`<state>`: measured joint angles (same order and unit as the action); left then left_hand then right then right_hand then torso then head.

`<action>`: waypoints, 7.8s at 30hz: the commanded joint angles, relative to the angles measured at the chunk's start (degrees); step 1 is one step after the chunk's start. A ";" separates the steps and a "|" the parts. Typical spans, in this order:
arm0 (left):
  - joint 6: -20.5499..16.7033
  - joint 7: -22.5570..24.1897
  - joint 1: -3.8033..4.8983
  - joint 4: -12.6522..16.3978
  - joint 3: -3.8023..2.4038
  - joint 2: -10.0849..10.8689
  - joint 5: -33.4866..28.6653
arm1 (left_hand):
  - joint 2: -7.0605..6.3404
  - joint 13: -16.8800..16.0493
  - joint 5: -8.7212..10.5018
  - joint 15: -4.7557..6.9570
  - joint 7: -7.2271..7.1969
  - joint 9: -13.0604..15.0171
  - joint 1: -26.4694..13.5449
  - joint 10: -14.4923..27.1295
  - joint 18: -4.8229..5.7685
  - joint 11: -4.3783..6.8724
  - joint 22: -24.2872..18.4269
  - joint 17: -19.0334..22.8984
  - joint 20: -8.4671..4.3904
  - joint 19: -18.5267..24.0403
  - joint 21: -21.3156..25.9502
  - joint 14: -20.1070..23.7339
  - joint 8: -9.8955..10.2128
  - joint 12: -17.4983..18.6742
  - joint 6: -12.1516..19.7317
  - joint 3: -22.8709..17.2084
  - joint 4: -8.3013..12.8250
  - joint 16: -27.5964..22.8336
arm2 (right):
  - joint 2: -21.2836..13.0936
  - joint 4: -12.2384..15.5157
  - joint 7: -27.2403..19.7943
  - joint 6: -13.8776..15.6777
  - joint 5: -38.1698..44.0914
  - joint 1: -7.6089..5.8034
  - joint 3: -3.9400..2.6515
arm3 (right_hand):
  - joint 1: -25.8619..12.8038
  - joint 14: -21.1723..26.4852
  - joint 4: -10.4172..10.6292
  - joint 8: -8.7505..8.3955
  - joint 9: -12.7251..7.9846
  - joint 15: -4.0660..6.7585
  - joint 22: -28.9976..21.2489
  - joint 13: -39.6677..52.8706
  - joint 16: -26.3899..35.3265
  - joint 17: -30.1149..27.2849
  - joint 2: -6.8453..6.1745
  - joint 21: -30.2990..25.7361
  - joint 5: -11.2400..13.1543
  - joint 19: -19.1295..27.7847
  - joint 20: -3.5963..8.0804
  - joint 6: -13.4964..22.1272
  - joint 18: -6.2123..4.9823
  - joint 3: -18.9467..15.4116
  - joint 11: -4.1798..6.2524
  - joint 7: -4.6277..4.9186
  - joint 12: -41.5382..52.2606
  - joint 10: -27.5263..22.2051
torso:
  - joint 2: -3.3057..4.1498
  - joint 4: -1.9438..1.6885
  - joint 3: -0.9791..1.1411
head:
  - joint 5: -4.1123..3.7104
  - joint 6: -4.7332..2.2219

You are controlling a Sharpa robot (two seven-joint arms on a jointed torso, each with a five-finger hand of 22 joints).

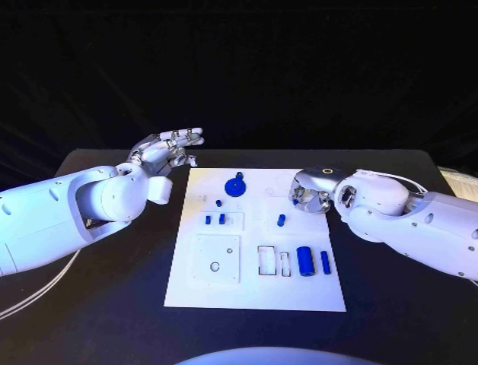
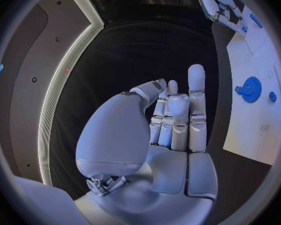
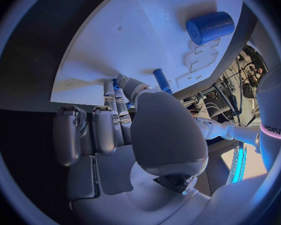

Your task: Assemble the parts on the task board

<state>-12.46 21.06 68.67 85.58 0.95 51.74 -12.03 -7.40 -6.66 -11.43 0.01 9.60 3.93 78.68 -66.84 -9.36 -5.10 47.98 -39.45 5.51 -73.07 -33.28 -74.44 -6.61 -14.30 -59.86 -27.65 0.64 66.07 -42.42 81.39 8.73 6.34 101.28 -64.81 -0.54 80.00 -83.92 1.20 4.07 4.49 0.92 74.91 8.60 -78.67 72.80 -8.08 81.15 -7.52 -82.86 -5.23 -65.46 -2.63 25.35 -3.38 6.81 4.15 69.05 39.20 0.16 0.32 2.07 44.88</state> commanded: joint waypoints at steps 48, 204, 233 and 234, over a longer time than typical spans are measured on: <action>0.42 -0.61 -0.07 -0.41 0.01 -0.04 1.84 | 0.28 -0.41 0.17 -0.17 0.35 -0.08 -0.14 1.69 -1.02 -0.10 -0.05 0.94 0.13 -0.04 0.15 0.67 -0.44 -1.51 1.02 0.10 1.15 -0.39 | -3.61 7.57 3.42 5.38 3.87 -0.04 -1.62 | -0.58 -3.42 -2.28 0.88 1.46 0.73 2.35 -1.45 -1.17 1.67 2.80 0.96 4.62 -0.91 0.78 -3.39 -0.37 4.23 0.54 -0.27 0.14 3.73 | -0.06 0.00 -0.01 | 0.14 0.26; 1.92 -2.83 -0.17 1.25 0.53 -0.58 2.98 | 0.46 -0.67 0.58 -0.30 0.48 -0.04 -0.22 2.82 -1.04 -0.23 -0.15 2.28 0.28 0.30 0.39 1.32 -0.70 -2.89 1.60 0.36 1.92 -0.76 | -3.70 12.67 1.28 1.08 1.16 4.28 -0.95 | -0.78 -2.91 0.25 1.40 0.48 -0.01 -6.50 -4.77 1.19 -2.29 2.32 -5.47 4.23 1.62 -0.08 -0.02 -2.12 -0.28 -0.15 -0.01 4.20 -0.80 | -0.17 0.22 -0.14 | 3.46 2.03; 2.02 -3.13 -0.21 0.70 0.56 -0.66 3.00 | 0.47 -0.69 0.59 -0.30 0.51 -0.03 -0.20 2.90 -1.04 -0.26 -0.14 2.51 0.28 0.32 0.39 1.40 -0.74 -3.02 1.63 0.38 2.02 -0.84 | -5.91 17.18 3.10 5.96 0.33 3.02 -2.14 | -0.53 -3.06 0.05 2.23 1.38 0.90 -5.25 -4.75 0.40 -1.29 3.55 -4.59 4.61 0.99 0.87 -2.70 -1.86 0.89 0.72 -0.76 3.67 2.24 | -0.25 0.19 -0.16 | 3.21 1.89; 2.04 -3.15 -0.22 0.69 0.57 -0.67 3.00 | 0.47 -0.69 0.59 -0.30 0.51 -0.03 -0.20 2.90 -1.04 -0.26 -0.14 2.51 0.28 0.32 0.39 1.40 -0.74 -3.02 1.63 0.38 2.02 -0.84 | -6.13 17.70 3.06 6.11 0.00 2.91 -2.26 | -0.53 -3.06 0.05 2.23 1.38 0.91 -5.22 -4.75 0.39 -1.28 3.55 -4.57 4.61 0.97 0.87 -2.70 -1.85 0.89 0.71 -0.75 3.66 2.24 | -0.21 0.18 -0.15 | 3.22 1.87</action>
<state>-11.49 17.77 68.45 86.24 1.54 51.17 -9.26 -7.17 -7.31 -11.04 -0.42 10.10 3.92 78.47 -64.19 -9.34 -5.30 47.90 -36.99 5.72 -72.87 -33.28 -73.43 -7.04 -17.14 -58.73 -27.33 2.36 65.63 -48.44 98.59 11.78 11.12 102.73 -61.87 -2.81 79.48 -83.82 1.25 5.90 5.75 1.45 69.64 3.90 -77.90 71.44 -4.82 76.29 -2.77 -81.76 -4.72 -67.24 -3.96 25.87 -2.57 6.40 7.84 70.86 38.94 0.36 0.16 5.30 46.81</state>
